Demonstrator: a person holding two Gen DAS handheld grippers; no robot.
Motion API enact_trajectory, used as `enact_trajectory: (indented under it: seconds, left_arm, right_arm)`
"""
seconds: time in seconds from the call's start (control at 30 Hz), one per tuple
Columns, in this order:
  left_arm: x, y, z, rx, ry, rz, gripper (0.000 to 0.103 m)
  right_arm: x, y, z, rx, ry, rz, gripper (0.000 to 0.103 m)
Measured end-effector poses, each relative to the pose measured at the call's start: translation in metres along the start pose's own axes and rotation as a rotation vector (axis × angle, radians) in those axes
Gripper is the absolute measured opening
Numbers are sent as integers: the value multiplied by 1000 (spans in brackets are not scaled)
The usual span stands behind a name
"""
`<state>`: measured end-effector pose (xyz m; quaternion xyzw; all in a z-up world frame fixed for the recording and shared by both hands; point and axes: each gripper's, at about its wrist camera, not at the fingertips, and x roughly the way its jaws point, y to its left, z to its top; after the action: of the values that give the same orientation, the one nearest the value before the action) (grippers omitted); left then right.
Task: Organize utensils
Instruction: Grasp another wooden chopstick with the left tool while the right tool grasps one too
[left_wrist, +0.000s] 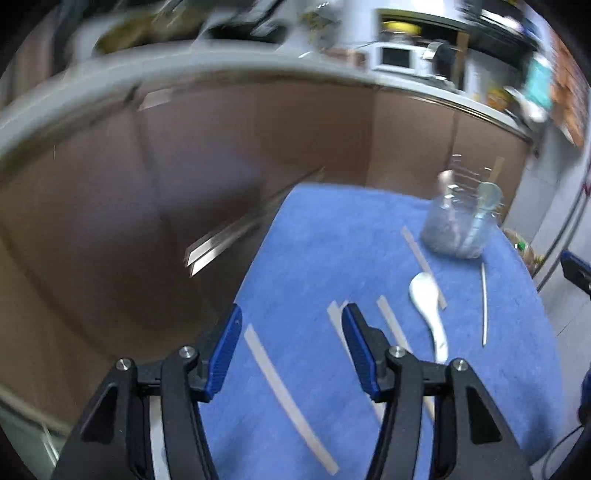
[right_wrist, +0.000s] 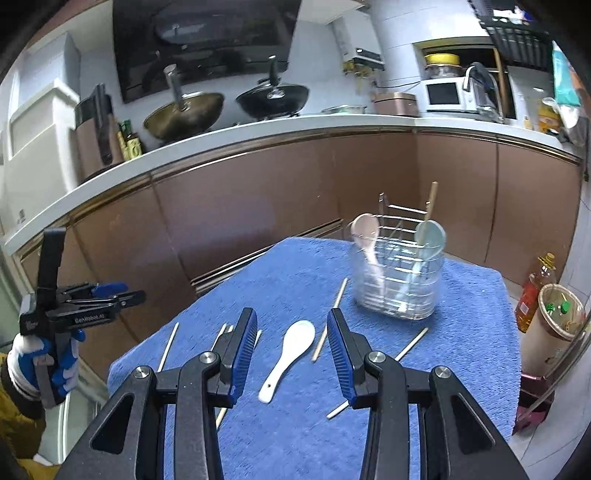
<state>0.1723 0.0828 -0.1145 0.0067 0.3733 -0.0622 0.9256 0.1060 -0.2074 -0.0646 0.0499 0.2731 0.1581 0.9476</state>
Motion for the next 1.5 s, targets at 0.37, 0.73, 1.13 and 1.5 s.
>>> enact_trajectory:
  seconds: [0.37, 0.73, 1.13, 1.5]
  left_arm:
    - [14, 56, -31, -224, 147, -211, 40]
    - [120, -15, 5, -199, 425, -319, 27]
    - [177, -32, 9, -159, 553, -226, 14]
    - [176, -26, 6, -179, 536, -256, 8]
  right_arm:
    - [33, 25, -16, -20, 133, 89, 37]
    - [88, 27, -12, 34, 303, 157, 31]
    - [159, 38, -11, -11, 481, 137, 28]
    - [244, 40, -19, 7, 679, 74, 22]
